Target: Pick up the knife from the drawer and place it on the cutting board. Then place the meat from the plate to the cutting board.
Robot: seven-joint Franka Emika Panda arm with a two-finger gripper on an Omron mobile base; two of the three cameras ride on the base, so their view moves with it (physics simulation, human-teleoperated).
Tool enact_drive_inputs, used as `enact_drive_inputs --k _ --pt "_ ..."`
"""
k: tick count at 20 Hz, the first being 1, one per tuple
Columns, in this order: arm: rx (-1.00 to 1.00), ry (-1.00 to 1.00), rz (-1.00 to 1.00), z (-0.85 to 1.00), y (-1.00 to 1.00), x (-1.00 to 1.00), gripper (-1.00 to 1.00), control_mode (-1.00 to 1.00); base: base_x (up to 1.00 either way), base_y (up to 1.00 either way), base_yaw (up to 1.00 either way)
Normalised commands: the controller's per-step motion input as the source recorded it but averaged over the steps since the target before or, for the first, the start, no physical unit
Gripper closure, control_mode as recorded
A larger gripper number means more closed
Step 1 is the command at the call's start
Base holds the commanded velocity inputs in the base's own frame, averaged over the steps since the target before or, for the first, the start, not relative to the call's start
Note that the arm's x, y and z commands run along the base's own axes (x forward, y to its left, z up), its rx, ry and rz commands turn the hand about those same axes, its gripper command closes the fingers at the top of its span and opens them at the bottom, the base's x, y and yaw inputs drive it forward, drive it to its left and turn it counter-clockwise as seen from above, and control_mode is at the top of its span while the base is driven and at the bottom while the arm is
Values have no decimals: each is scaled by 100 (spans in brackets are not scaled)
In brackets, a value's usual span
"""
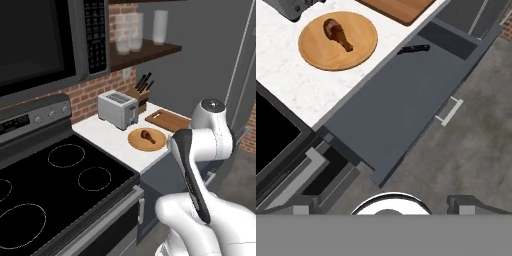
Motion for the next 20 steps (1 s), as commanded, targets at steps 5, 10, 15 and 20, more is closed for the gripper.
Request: enact_drive_inputs --k 5,10,15,20 --pt "0 0 0 0 0 0 -100 100 38 0 -6" --pt "0 0 0 0 0 24 -100 -100 7 0 0" --pt "0 0 0 -7 -2 20 -100 -100 0 0 0" --pt "0 0 0 -25 -44 24 -100 -100 0 0 0"
